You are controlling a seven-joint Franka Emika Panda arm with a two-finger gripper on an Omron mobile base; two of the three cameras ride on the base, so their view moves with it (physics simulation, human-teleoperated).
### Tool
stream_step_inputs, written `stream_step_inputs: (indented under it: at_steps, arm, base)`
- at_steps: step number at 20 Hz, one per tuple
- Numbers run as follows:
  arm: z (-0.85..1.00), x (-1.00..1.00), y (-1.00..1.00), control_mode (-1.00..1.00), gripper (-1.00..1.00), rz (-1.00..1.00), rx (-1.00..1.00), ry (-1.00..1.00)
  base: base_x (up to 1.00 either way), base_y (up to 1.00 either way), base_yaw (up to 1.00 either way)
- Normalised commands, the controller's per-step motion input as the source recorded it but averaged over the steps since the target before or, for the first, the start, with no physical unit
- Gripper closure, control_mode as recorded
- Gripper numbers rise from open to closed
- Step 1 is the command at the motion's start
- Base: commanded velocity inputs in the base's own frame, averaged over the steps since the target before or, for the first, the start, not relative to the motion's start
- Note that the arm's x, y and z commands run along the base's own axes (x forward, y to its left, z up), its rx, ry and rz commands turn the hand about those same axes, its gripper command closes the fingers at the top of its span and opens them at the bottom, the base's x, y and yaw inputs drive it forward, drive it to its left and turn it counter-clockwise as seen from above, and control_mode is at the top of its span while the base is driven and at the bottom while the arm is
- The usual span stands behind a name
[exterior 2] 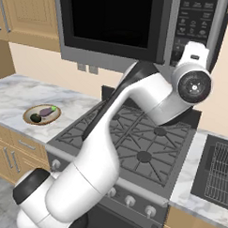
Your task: Place the bowl containing the broccoli and hot dog in the microwave. Close the microwave door and press the start button to microwave the meal.
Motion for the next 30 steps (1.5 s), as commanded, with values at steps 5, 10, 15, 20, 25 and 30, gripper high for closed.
stream_step_inputs:
  at_steps: [5,10,15,20,25,30]
  arm:
    - [0.00,0.14,-0.04,-1.00,1.00,0.02,0.01,0.00]
    - [-0.01,0.19,0.00,-1.00,1.00,0.03,0.00,0.00]
    - [-0.05,0.26,-0.01,-1.00,1.00,0.04,0.01,0.00]
    - [-0.03,0.21,-0.17,-1.00,1.00,0.02,0.02,-0.01]
    - [-0.03,0.22,-0.17,-1.00,1.00,0.01,0.02,-0.01]
    - [-0.08,0.26,-0.14,-1.00,1.00,0.01,0.00,0.00]
  base:
    - [0.00,0.00,0.00]
    - [0.00,0.00,0.00]
    - [0.00,0.00,0.00]
    - [0.00,0.00,0.00]
    - [0.00,0.00,0.00]
    - [0.00,0.00,0.00]
